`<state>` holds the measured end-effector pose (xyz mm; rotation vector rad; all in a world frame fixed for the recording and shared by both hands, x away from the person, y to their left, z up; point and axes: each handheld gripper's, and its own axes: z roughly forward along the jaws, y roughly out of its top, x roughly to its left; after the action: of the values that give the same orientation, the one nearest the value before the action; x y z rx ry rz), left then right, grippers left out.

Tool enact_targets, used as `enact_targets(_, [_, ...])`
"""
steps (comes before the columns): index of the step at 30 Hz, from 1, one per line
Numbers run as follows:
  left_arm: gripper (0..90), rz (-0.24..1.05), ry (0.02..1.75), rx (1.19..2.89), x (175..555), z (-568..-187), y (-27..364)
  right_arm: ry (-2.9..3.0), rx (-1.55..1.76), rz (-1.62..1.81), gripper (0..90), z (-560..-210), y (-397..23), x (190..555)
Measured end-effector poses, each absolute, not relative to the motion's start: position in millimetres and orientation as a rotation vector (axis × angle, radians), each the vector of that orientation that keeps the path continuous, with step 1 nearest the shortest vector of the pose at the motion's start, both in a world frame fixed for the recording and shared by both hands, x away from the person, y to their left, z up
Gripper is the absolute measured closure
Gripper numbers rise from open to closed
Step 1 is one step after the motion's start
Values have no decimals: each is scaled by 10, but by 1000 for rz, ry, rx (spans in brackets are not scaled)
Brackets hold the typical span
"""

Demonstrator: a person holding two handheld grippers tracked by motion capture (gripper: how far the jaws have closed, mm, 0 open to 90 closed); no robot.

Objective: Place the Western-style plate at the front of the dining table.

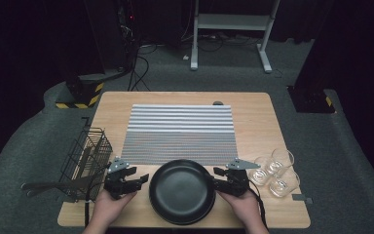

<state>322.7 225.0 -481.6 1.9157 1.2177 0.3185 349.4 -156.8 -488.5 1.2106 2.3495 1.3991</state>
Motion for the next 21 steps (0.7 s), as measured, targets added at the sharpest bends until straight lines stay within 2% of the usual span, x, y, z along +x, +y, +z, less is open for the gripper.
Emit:
enact_targets(6, [380,206,1223,1903,3268,-4837,2235,2347,1251,1399,526,-4890,-1591,3481])
enact_targets(11, [385,133,1244,1903,3284,-4850,2211,2324,1262,1418,491,-4876,-1593,3467])
enact_targets(21, [383,65,1242,1890,3263,-4935,2262,2334,1278,1418,497,-4872,-1601,3448])
